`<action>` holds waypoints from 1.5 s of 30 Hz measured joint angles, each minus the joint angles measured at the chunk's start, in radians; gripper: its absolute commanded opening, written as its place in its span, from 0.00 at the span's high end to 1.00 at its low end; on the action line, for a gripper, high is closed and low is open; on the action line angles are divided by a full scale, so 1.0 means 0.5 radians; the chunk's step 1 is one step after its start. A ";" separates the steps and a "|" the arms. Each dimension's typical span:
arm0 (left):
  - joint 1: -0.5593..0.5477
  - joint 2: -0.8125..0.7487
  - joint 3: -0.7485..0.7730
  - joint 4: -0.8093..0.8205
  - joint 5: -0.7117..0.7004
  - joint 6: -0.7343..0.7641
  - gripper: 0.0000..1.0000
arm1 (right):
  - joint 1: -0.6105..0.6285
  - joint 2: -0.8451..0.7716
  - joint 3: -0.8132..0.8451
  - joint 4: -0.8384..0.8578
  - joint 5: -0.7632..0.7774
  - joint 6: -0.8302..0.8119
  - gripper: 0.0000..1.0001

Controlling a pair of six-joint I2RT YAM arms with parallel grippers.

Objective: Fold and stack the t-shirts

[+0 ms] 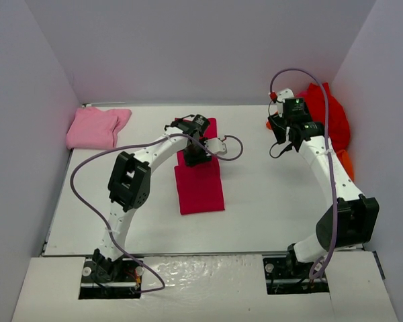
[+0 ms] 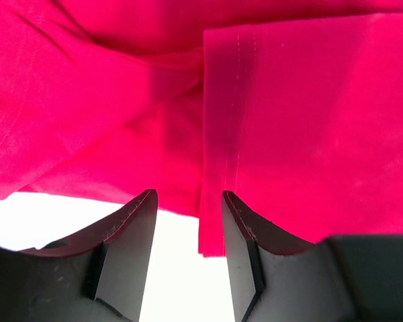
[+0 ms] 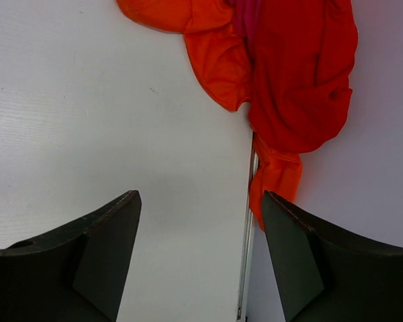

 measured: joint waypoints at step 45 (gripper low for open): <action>-0.007 0.294 0.290 -0.191 0.175 -0.034 0.81 | -0.259 -0.037 -0.104 0.209 0.305 0.126 0.27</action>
